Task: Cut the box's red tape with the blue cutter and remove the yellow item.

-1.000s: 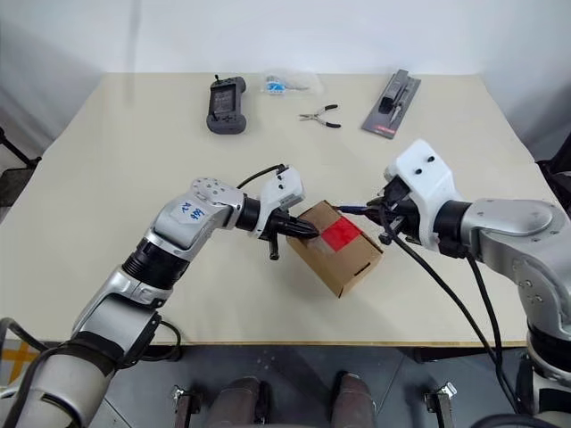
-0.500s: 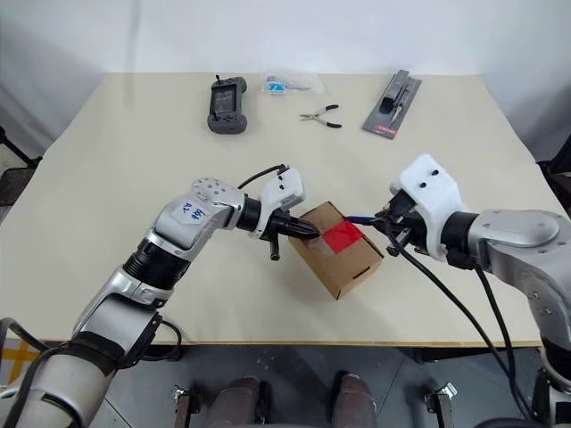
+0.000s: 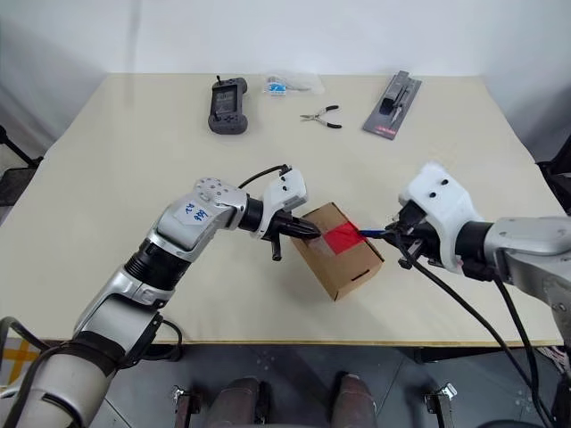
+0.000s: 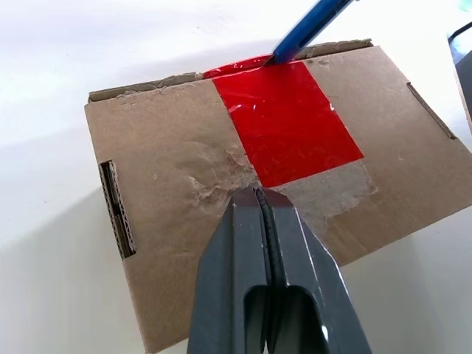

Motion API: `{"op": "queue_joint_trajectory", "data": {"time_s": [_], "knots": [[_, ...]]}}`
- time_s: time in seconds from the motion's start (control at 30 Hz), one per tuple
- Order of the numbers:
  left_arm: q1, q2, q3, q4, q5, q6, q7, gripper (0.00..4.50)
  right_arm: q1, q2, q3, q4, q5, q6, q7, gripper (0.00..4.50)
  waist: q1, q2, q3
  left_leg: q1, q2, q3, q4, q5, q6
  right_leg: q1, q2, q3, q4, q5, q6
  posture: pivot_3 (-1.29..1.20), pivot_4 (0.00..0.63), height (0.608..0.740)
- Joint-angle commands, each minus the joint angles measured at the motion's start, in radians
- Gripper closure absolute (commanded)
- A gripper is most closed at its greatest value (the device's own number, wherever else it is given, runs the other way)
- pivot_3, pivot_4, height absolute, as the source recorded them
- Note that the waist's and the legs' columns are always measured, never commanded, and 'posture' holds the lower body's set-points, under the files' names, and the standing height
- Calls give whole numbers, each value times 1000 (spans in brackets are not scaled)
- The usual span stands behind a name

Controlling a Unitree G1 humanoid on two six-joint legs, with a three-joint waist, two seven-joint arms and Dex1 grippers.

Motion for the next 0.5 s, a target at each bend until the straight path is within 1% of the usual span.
{"op": "queue_joint_trajectory", "data": {"time_s": [0.03, 0.37, 0.5], "knots": [[21, 6, -31, 22, 46, 26, 19, 4485, 7, 13, -49, -32, 18, 17, -18, 4337, 0, 0, 0, 0, 0, 0, 0, 0, 0, 0, 0, 0, 0, 0, 0, 0, 150, 740], [20, -1, -31, 26, 49, 8, 15, 4485, -36, 96, 44, 16, -20, -50, -74, 4337, -2, 0, 0, 1, 0, 1, 0, 0, 0, 0, 0, 1, 0, 0, 0, 0, 150, 740], [23, -6, -30, 17, 48, 9, 13, 4485, -90, 122, 79, 60, -40, -95, -83, 4337, -2, 0, 0, 1, 0, 1, 0, 0, 0, 0, 0, 1, 1, 0, 0, 0, 150, 740]]}}
